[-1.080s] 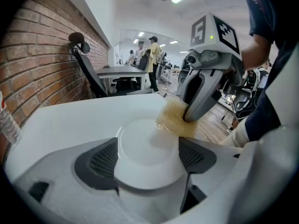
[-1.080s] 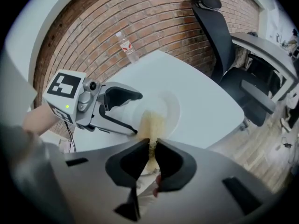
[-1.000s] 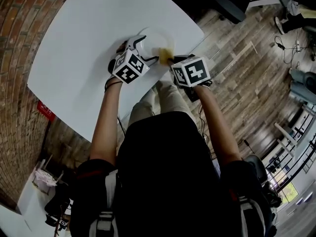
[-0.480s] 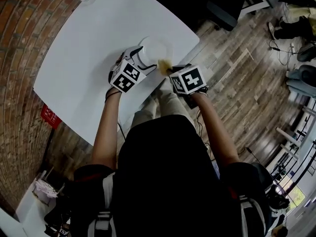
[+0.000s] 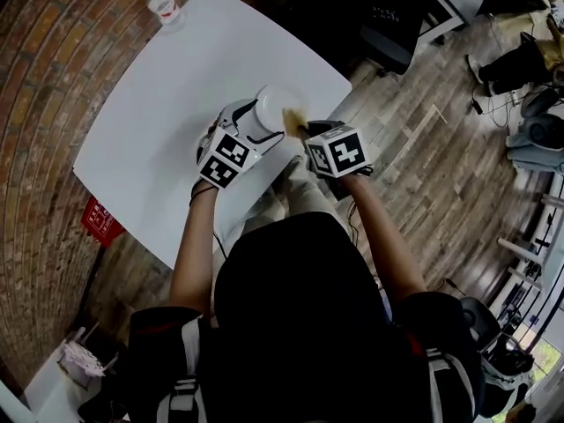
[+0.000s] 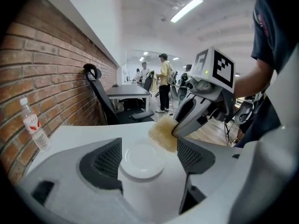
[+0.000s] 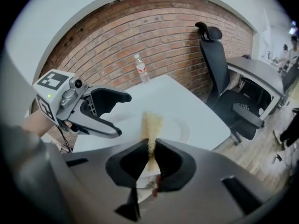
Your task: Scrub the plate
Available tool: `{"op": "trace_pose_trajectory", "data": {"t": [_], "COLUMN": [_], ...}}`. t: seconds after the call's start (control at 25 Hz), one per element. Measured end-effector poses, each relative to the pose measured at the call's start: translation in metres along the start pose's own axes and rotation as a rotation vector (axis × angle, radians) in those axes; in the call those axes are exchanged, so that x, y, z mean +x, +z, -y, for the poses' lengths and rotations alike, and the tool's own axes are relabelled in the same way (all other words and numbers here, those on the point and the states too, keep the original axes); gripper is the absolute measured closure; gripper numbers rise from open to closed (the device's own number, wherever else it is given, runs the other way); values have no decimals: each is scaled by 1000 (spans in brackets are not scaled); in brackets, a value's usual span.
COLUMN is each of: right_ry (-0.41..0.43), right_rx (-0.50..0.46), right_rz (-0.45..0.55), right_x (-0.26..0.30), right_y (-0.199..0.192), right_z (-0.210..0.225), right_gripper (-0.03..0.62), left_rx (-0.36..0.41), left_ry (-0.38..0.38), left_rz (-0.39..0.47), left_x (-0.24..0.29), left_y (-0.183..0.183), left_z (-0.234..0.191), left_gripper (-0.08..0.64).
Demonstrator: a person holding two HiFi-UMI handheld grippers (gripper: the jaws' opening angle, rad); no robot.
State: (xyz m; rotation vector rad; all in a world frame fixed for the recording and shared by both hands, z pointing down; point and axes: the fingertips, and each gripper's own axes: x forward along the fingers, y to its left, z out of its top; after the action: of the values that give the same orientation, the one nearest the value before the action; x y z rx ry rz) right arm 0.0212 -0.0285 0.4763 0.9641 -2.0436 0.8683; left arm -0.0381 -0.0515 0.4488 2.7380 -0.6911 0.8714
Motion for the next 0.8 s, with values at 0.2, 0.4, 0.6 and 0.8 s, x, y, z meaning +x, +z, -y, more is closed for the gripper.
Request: {"op": "trace_pose_trajectory", "data": {"t": [0.2,0.4,0.6,0.8], "right_ry": [-15,-50,-50,-88], "right_rx": [6,-1,-66,-80], "right_rz": [134,245,360,467], "right_x": [-22,-46,-67,-89], "right_y": [38,72,106,134], "right_z": [-14,-27,-49,-57], "right_gripper": [551,551,551,551], "left_rx": [26,20,-39,-7], "left_ry": [59,102,169,220], "left_rz": [52,143,271,290], "left_x": [-32,-58,-91,-111], "left_y": [25,45,74,88], "left_z": [1,6,-2,-8], "left_gripper": [274,336,493,523]}}
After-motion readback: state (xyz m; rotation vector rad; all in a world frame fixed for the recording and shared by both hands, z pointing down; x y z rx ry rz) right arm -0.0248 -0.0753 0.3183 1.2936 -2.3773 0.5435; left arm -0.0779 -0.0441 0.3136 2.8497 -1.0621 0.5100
